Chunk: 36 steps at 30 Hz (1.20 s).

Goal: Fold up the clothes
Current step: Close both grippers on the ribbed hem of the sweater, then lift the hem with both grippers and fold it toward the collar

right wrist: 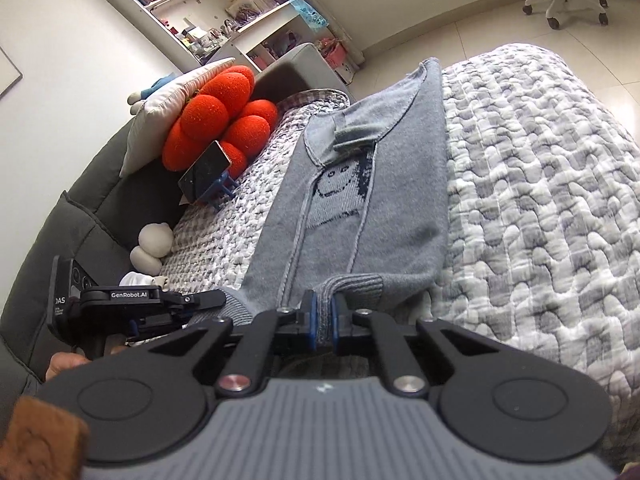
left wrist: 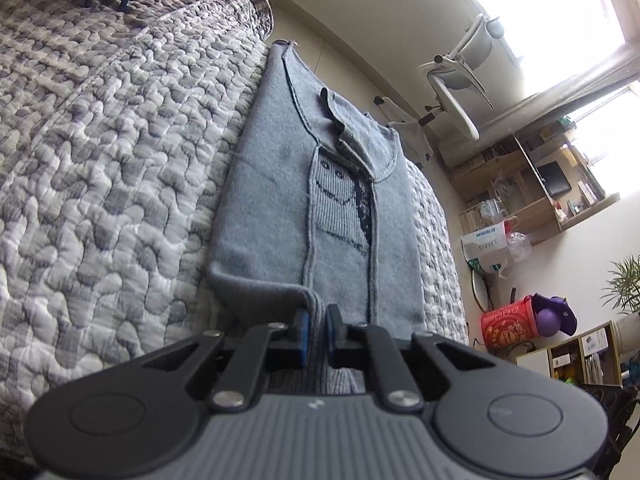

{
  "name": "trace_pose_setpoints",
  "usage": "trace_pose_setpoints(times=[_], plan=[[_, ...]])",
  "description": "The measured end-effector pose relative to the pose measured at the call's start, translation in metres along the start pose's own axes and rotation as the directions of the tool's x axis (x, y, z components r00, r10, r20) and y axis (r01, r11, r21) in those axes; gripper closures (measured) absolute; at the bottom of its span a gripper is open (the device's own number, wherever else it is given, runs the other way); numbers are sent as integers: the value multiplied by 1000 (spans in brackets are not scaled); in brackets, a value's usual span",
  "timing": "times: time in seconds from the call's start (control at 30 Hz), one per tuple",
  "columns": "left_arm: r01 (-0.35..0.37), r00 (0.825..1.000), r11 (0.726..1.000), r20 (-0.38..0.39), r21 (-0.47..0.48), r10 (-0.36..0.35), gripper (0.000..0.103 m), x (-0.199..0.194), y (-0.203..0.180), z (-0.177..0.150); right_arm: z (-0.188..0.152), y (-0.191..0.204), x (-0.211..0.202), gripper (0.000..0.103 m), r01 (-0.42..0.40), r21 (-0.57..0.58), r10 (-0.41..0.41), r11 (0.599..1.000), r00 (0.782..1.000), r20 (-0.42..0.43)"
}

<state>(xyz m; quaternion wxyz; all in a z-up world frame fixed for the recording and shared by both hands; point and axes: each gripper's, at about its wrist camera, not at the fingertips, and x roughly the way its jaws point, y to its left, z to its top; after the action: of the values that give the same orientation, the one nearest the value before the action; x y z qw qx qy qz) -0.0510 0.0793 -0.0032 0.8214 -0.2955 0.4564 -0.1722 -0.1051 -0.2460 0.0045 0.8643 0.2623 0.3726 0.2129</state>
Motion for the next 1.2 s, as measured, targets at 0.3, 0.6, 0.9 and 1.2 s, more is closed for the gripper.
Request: trace_pose_setpoints(times=[0.3, 0.6, 0.9, 1.2], plan=[[-26, 1000, 1000, -17, -5, 26, 95, 35, -17, 66, 75, -2, 32, 94, -21, 48, 23, 999, 999, -35], [-82, 994, 983, -80, -162, 70, 95, 84, 25, 107, 116, -62, 91, 93, 70, 182, -50, 981, 993, -108], [-121, 993, 984, -19, -129, 120, 67, 78, 38, 126, 126, -90, 105, 80, 84, 301, -47, 950, 991, -128], [-65, 997, 996, 35, 61, 63, 61, 67, 35, 134, 143, -70, 85, 58, 81, 62, -79, 995, 996, -28]])
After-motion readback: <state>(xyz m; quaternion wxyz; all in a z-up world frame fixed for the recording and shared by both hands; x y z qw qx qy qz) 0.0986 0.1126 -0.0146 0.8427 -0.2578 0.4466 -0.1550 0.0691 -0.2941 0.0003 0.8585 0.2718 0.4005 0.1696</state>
